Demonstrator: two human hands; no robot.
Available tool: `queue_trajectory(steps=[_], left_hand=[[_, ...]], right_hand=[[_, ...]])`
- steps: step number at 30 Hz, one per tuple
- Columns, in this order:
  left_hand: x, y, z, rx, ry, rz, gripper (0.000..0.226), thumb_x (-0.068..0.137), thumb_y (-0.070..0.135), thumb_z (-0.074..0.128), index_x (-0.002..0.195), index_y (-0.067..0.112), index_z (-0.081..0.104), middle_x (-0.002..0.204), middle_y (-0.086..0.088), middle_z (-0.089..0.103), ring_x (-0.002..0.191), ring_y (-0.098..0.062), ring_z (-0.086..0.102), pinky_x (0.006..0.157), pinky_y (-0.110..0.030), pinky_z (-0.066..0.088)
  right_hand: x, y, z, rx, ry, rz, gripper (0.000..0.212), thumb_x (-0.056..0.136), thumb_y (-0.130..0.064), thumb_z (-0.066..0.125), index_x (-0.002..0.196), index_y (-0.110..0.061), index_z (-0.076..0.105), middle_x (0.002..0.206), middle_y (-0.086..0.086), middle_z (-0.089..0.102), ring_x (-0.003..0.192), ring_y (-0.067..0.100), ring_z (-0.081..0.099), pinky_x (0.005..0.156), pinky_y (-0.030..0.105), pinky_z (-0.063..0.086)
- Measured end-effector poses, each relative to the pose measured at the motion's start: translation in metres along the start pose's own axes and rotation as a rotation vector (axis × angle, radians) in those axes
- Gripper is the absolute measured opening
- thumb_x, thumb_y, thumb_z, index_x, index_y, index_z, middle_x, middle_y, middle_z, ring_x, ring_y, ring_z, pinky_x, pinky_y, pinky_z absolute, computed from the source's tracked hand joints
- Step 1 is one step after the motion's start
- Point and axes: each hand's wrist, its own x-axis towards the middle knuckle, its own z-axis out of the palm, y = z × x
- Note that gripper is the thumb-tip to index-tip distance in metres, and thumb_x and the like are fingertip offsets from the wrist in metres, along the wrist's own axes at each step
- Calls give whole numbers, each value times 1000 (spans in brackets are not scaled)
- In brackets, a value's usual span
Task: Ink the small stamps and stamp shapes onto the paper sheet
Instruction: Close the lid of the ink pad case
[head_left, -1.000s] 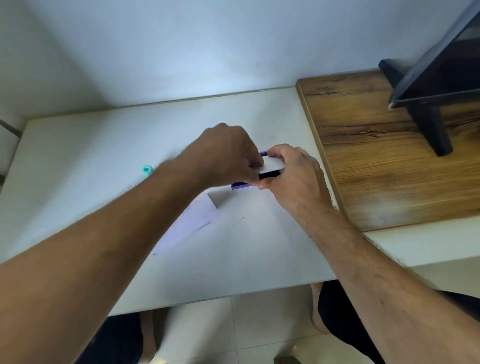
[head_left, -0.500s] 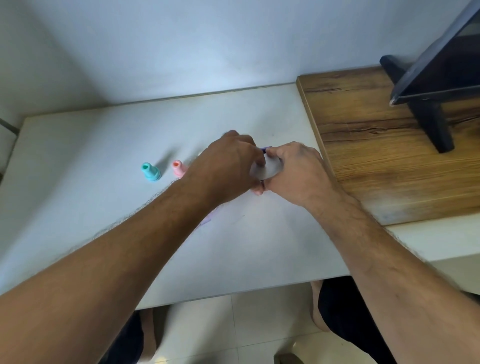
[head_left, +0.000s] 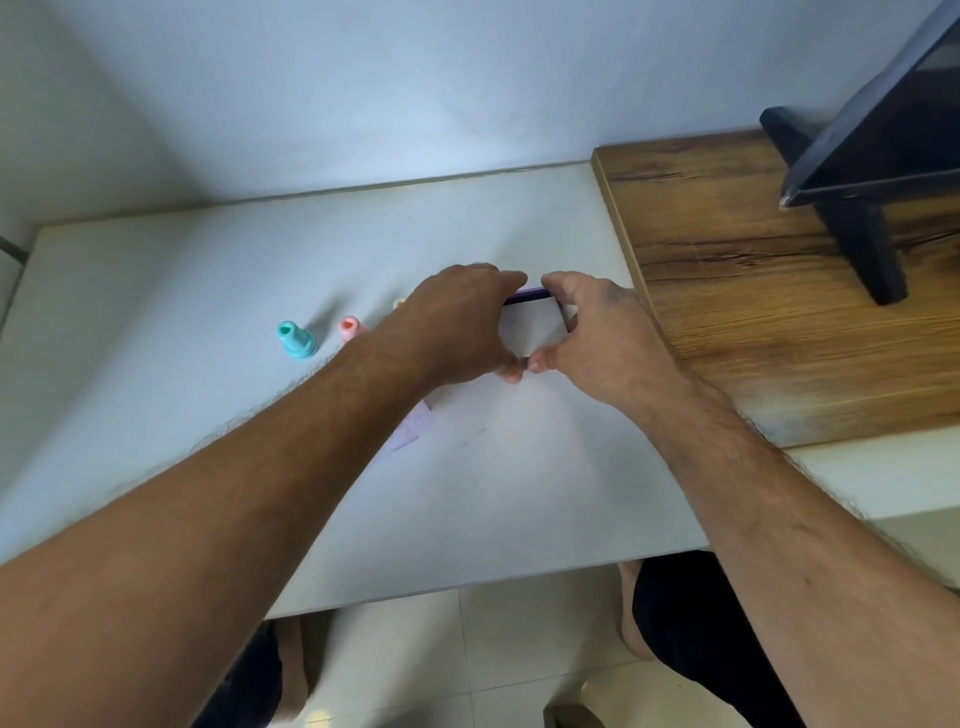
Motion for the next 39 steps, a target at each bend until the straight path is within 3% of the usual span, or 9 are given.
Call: queue_trajectory(steps=[2, 6, 11, 17, 21, 24, 28, 35, 39], left_hand=[[0, -2, 0, -1, -7, 6, 71, 65, 44, 83, 125, 21, 54, 112, 0, 61, 104, -22, 54, 85, -35, 45], [1, -4, 2, 12, 6, 28, 67, 62, 45, 83, 120, 24, 56, 108, 2, 61, 100, -21, 55, 81, -33, 45], [2, -4, 2, 10, 22, 20, 68, 66, 47, 81, 125, 23, 56, 114, 2, 63, 105, -22, 55, 86, -36, 46], [3, -3, 4, 14, 31, 13, 66, 70, 43, 81, 128, 25, 56, 120, 2, 64, 110, -23, 55, 87, -33, 42], [3, -1, 5, 21, 55, 11, 68, 72, 42, 80, 133, 26, 54, 123, 2, 65, 111, -23, 56, 89, -33, 42], [3, -1, 8, 9, 73, -4, 70, 72, 42, 81, 134, 27, 53, 124, 3, 64, 112, -22, 57, 91, -33, 43], [4, 0, 6, 3, 87, -16, 69, 72, 39, 81, 134, 27, 53, 125, 4, 64, 114, -23, 56, 92, -33, 42], [9, 3, 11, -1, 87, -42, 70, 72, 28, 83, 135, 26, 54, 127, 2, 64, 117, -24, 55, 97, -36, 43], [6, 1, 8, -42, 84, -61, 67, 71, 24, 82, 133, 25, 56, 125, 3, 66, 117, -24, 54, 94, -35, 43]], right_hand=[[0, 0, -1, 9, -3, 10, 78, 63, -17, 89, 133, -21, 54, 115, 2, 66, 103, 19, 61, 80, 23, 44], [0, -2, 2, -35, -5, 5, 87, 60, -21, 91, 137, -23, 51, 129, 0, 51, 106, 16, 54, 85, 24, 41], [3, 0, 1, -38, 29, 11, 85, 63, -16, 89, 139, -18, 50, 126, 3, 63, 108, 20, 60, 88, 23, 44], [6, 0, 3, -126, 30, -5, 84, 65, -22, 88, 140, -18, 50, 135, 3, 54, 125, 21, 49, 100, 26, 38], [5, 2, 3, -58, 59, -8, 91, 63, -20, 90, 142, -19, 45, 133, 3, 58, 113, 22, 58, 95, 30, 44], [6, 4, 2, -73, 13, -11, 80, 69, -26, 86, 139, -21, 49, 130, 1, 58, 110, 19, 58, 91, 25, 43], [6, 4, 6, -68, 78, -23, 67, 77, -20, 80, 138, -18, 52, 131, 4, 57, 115, 22, 56, 97, 29, 44], [5, 0, 10, -114, 115, -10, 61, 81, -19, 77, 137, -19, 53, 125, 7, 62, 113, 25, 56, 93, 32, 46], [5, 0, 4, 35, 103, 52, 65, 74, -16, 82, 133, -21, 57, 124, 3, 65, 103, 17, 59, 84, 22, 45]])
